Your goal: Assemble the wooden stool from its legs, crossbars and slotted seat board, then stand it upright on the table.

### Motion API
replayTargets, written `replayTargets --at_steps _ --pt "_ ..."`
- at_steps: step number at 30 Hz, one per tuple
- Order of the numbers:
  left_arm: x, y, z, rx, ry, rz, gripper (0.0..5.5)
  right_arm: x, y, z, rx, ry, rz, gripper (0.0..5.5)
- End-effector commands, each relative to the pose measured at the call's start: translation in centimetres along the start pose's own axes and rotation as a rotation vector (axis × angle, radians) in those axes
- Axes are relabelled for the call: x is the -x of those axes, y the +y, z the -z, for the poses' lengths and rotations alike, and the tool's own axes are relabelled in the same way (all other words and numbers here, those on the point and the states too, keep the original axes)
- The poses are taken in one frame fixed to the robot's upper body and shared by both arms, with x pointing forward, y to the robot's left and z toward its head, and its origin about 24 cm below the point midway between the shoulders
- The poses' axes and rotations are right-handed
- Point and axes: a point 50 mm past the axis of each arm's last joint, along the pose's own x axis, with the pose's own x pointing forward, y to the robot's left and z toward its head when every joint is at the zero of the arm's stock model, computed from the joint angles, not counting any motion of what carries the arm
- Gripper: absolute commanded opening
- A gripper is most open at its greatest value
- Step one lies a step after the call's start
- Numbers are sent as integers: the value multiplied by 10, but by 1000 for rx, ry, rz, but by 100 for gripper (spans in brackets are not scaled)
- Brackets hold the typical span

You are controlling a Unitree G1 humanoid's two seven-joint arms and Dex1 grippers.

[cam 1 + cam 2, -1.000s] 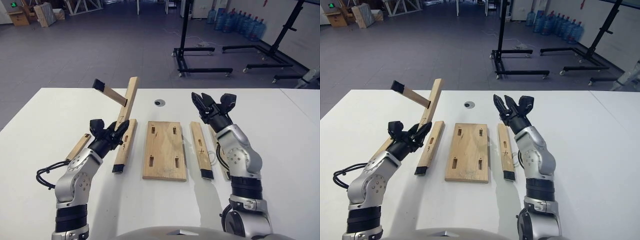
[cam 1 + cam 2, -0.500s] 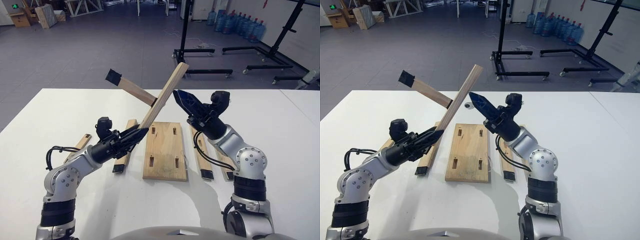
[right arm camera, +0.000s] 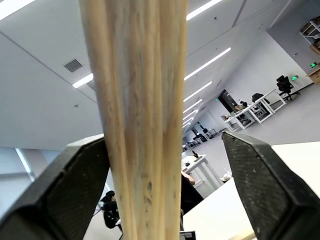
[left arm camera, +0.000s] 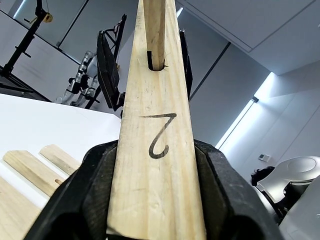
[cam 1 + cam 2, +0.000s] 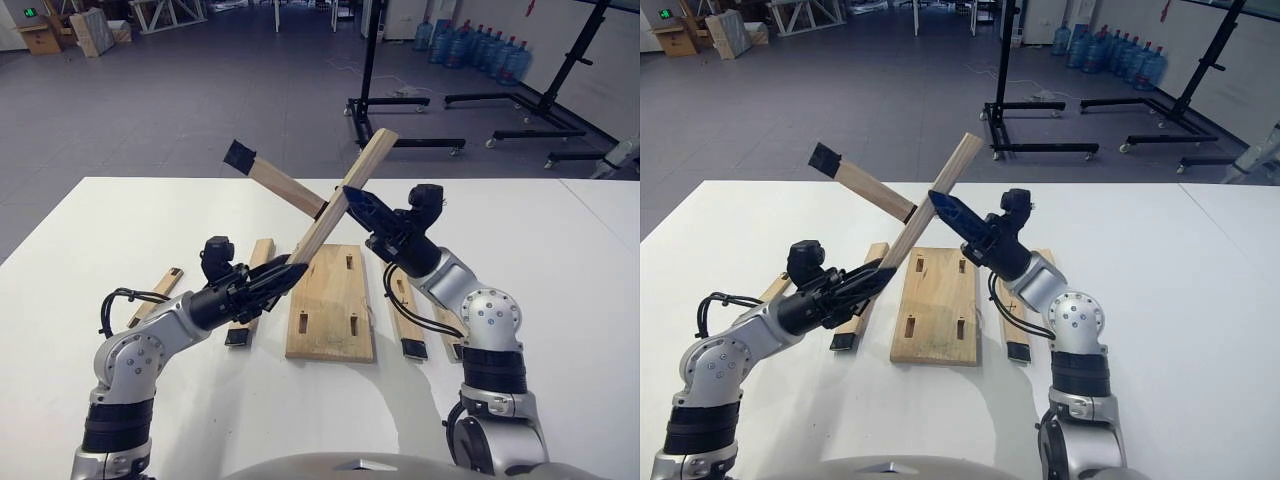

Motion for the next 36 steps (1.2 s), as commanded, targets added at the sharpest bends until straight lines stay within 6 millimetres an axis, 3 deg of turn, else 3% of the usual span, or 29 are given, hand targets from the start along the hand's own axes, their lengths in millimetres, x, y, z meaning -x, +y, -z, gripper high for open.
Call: replayTargets --at_steps 1,9,17,18,23,27,30,32,36 --pt "-1 -2 0 -7 32 11 202 -5 5 -14 -12 -24 -61 368" --pt "1 2 4 -24 73 -14 202 -6 11 -23 -28 -14 -132 215" --pt "2 9 10 -31 57 -53 202 -2 18 -27 71 19 -153 212" --pt "2 9 11 -31 58 -59 239 -1 18 -27 113 26 -146 212" --pt "9 21 15 -14 47 -147 314 -1 19 -34 242 105 -137 211" --pt "28 38 20 4 42 -280 378 0 20 -52 494 220 -104 210" --pt "40 47 25 5 41 -366 415 0 8 -66 727 308 -51 210" --pt "45 47 30 16 56 -382 439 1 -22 -65 936 421 6 210" --pt "43 48 31 13 73 -371 503 4 -55 -53 1032 544 16 210"
